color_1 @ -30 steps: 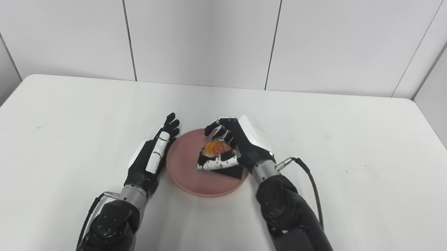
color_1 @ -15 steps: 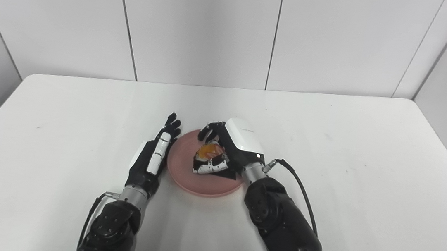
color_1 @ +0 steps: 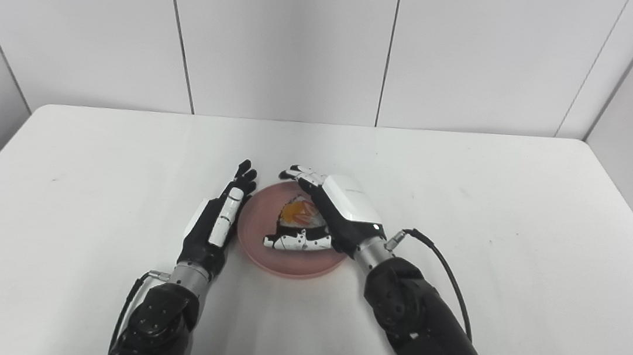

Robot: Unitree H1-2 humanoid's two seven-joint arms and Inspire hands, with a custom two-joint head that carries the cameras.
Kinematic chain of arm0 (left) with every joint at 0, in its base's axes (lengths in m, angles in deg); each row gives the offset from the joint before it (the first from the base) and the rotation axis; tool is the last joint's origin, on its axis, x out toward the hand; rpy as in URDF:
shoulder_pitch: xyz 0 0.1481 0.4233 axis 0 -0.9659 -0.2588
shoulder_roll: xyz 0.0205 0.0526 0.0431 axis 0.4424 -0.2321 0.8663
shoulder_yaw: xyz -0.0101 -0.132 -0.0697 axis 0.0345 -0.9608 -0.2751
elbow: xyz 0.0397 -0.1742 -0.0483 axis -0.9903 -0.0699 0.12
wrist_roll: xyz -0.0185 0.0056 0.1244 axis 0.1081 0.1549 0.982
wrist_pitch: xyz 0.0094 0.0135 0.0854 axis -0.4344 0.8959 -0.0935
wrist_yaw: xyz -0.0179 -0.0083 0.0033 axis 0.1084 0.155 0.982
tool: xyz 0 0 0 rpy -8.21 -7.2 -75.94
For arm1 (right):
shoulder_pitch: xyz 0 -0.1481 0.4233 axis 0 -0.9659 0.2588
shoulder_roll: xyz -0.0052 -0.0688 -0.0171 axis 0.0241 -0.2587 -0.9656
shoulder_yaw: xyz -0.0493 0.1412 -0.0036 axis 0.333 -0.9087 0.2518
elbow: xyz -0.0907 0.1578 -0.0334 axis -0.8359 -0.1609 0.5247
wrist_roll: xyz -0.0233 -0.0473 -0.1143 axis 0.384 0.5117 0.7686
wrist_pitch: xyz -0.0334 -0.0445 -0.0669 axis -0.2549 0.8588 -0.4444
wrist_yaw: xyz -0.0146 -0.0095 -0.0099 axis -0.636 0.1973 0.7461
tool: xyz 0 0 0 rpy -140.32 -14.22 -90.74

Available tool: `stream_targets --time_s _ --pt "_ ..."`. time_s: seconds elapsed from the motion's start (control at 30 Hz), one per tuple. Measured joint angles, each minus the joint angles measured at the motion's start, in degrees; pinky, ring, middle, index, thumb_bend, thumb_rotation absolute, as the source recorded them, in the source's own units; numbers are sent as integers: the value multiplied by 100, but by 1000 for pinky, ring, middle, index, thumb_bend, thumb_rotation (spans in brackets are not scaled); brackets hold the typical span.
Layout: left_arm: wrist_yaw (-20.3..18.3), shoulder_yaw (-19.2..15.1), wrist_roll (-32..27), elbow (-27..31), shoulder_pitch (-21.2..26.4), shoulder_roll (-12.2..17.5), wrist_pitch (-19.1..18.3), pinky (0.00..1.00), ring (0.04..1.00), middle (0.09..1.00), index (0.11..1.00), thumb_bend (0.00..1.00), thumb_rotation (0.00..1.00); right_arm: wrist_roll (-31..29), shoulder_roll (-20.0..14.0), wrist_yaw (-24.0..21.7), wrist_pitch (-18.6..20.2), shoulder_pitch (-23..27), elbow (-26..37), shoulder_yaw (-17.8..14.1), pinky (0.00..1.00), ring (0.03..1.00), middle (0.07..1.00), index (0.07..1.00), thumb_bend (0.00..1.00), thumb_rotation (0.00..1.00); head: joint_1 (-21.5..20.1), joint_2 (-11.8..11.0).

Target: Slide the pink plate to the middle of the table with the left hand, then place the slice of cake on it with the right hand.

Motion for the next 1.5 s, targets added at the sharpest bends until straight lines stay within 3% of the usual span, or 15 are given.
stream_targets --time_s 0.3,0.47,0.8,0.97,1.27,1.5 --pt "-1 -39 -9 29 -17 -10 -10 997 1000 1000 1000 618 1000 -195 -27 -5 -1 -279 444 -277 908 983 1000 991 628 778 -62 0" --pt "-24 -46 -11 28 -17 -3 -9 1000 1000 1000 1000 627 1000 -447 9 19 3 -397 766 -594 898 995 1000 1000 631 818 -79 -17" --pt "-52 -74 -124 20 -13 29 6 1000 1000 1000 1000 634 1000 -1242 271 15 155 -747 1057 -1248 972 1000 1000 1000 586 967 -44 -9" --pt "-51 -81 -123 26 -13 71 18 1000 1000 1000 1000 630 1000 -1734 556 87 260 -844 1060 -1579 918 1000 1000 1000 606 991 97 0" --pt "-45 -101 -114 20 -12 113 38 1000 1000 1000 1000 580 1000 -2700 913 104 316 -964 700 -1942 992 1000 1000 1000 561 957 272 -44" --pt "-45 -143 -125 5 -6 115 51 1000 1000 1000 1000 598 1000 -3536 1243 149 319 -1091 696 -2285 1000 1000 1000 1000 552 948 387 -53"
